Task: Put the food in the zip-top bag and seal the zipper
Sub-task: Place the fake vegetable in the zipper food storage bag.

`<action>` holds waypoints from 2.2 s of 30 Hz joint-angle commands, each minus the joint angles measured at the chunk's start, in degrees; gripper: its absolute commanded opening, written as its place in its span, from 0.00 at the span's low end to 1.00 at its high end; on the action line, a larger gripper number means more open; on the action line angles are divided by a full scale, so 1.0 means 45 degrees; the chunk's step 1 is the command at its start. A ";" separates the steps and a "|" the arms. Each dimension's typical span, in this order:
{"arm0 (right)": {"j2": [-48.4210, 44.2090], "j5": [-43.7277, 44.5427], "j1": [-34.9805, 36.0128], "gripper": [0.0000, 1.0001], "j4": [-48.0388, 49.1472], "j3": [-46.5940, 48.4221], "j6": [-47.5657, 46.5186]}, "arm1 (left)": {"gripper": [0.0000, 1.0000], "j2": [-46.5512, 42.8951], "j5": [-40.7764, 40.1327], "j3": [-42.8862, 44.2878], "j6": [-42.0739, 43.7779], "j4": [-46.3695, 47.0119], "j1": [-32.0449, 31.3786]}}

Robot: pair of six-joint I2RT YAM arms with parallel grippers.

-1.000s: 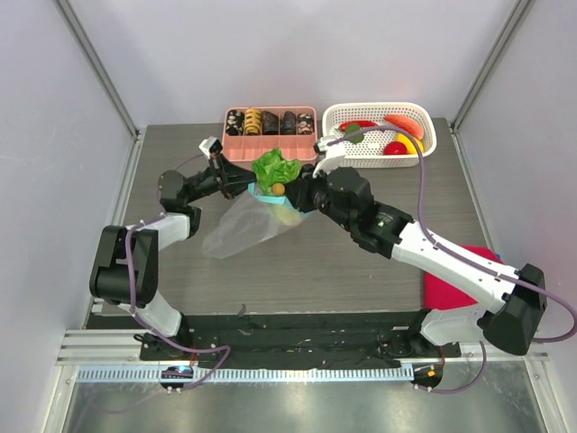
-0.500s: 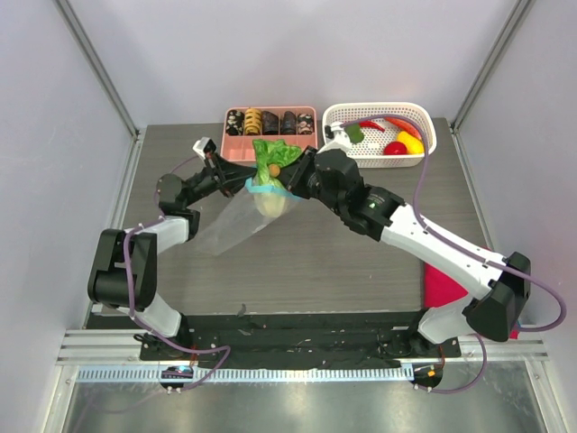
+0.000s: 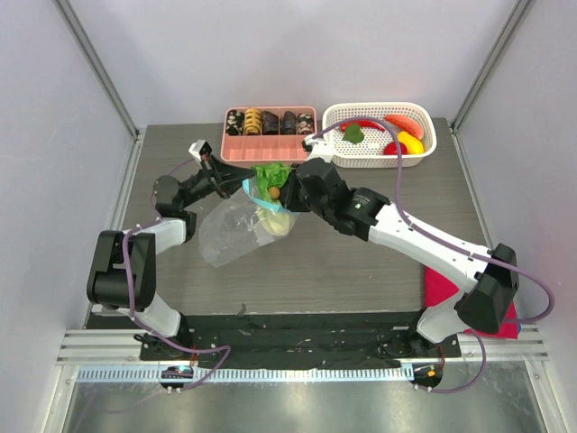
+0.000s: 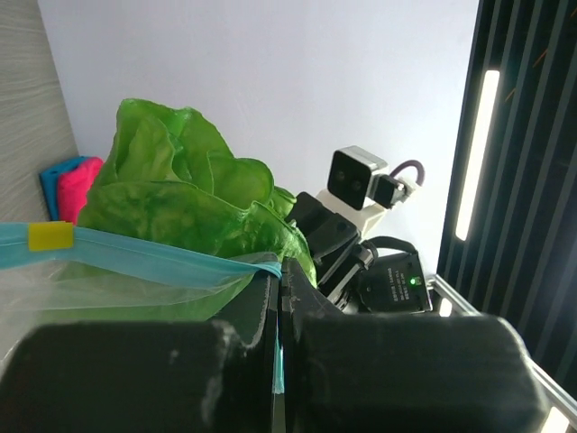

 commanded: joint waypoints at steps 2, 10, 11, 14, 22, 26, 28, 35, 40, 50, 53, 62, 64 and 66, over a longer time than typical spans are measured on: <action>0.0341 -0.0988 0.0277 0.01 -0.1508 0.0574 -0.3024 | 0.00 -0.0510 -0.0011 0.0866 -0.0563 0.3258 0.0201; 0.0614 0.0146 0.0630 0.01 -0.1997 0.0164 -0.5100 | 0.00 -0.0783 0.0263 0.1198 -0.0426 0.3317 0.0182; 0.0672 -0.0183 0.0650 0.01 -0.1920 0.0183 -0.5314 | 0.00 -0.0842 0.0302 0.1257 -0.0426 0.3317 0.0162; 0.1179 -0.0246 0.0806 0.01 -0.2152 0.0357 -0.5862 | 0.00 -0.1096 0.0575 0.1627 -0.0309 0.3336 0.0104; 0.1807 -0.0049 0.1313 0.01 -0.2448 0.1042 -0.7775 | 0.00 -0.1818 0.1629 0.1435 0.0646 0.3123 0.0006; 0.1007 -0.1666 0.1567 0.01 -0.1804 0.0790 -0.8867 | 0.00 -0.2073 0.1671 0.0789 0.1428 0.2401 0.0026; 0.0713 -0.1423 0.1995 0.01 -0.1431 0.0303 -0.9824 | 0.00 -0.2092 0.1553 0.0807 0.1585 0.2360 0.0006; 0.1395 0.0360 0.2661 0.01 -0.1315 -0.0421 -1.1076 | 0.00 -0.2170 0.1416 0.0711 0.1195 0.2828 -0.0033; 0.2001 0.0674 0.2896 0.01 -0.1002 -0.1142 -1.2951 | 0.00 -0.2288 0.1474 0.0593 0.0961 0.2985 -0.0014; 0.1398 -0.0359 0.2858 0.12 -0.0593 -0.1594 -1.4868 | 0.00 -0.2228 0.1552 0.0105 0.0570 0.3356 -0.0033; 0.0694 -0.0694 0.2837 0.40 -0.0279 -0.1887 -1.4887 | 0.00 -0.2346 0.1786 0.0008 0.0629 0.3336 -0.0033; -0.0478 -0.0832 0.2447 0.66 -0.0142 -0.1985 -1.4478 | 0.00 -0.2835 0.2197 -0.0344 0.0609 0.3336 -0.0033; -0.0732 -0.0967 0.2349 0.70 -0.0142 -0.1966 -1.4321 | 0.00 -0.2815 0.2139 -0.0402 0.0570 0.3336 -0.0033; -0.1162 -0.1084 0.2174 0.75 -0.0142 -0.1966 -1.4087 | 0.00 -0.2795 0.2139 -0.0383 0.0551 0.3336 -0.0033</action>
